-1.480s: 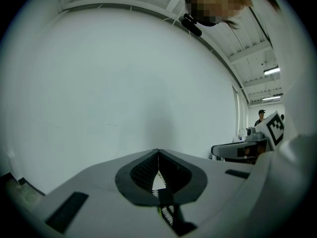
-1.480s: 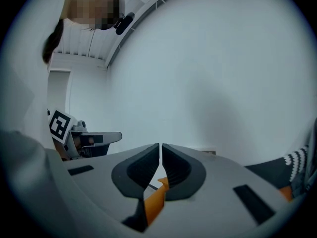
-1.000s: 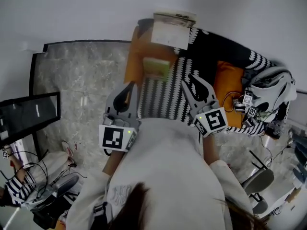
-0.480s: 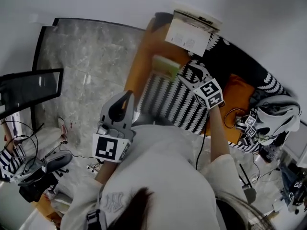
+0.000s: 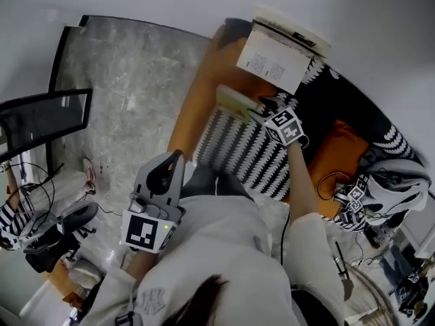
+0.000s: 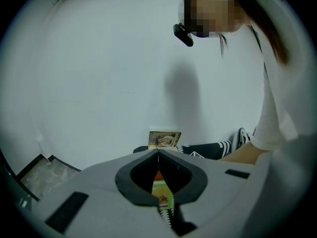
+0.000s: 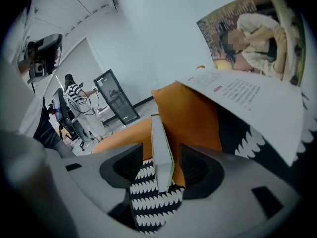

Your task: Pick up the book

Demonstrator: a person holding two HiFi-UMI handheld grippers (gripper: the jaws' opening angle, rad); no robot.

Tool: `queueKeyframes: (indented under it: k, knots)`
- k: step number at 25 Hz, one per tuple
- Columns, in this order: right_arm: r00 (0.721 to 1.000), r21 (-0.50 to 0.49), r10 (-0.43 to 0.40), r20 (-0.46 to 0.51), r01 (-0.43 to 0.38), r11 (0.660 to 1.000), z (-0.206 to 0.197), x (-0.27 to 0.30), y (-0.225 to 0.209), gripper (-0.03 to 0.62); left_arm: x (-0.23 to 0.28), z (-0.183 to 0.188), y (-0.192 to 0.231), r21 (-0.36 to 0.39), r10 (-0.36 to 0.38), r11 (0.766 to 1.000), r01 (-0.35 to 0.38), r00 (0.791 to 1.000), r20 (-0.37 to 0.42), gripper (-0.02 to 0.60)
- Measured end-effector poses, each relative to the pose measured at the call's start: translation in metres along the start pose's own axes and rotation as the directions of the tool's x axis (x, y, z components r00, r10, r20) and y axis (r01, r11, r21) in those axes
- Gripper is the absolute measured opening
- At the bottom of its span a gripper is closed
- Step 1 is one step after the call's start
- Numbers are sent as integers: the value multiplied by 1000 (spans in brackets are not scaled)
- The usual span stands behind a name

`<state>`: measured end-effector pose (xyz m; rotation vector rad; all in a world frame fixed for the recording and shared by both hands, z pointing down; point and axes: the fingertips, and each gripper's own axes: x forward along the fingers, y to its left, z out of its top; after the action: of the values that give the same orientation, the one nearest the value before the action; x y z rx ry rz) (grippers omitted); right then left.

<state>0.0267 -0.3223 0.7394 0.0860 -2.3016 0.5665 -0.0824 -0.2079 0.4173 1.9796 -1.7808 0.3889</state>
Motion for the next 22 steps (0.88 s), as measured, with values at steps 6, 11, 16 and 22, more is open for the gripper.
queueKeyframes:
  k: [6, 11, 16, 22]
  knots:
    - [997, 13, 74, 1, -74, 997, -11, 32, -8, 225, 17, -12, -11, -20, -32, 999, 31, 998, -56, 9]
    - [992, 33, 122, -28, -121, 992, -23, 57, 1, 225, 22, -18, -10, -47, -35, 998, 32, 996, -81, 9]
    - [995, 54, 92, -26, -90, 994, -28, 68, -1, 172, 21, -20, -3, -48, -30, 999, 25, 995, -93, 9]
    - [989, 56, 124, -79, -120, 991, -27, 63, 8, 153, 16, -22, 2, -18, -47, 999, 45, 996, -78, 9]
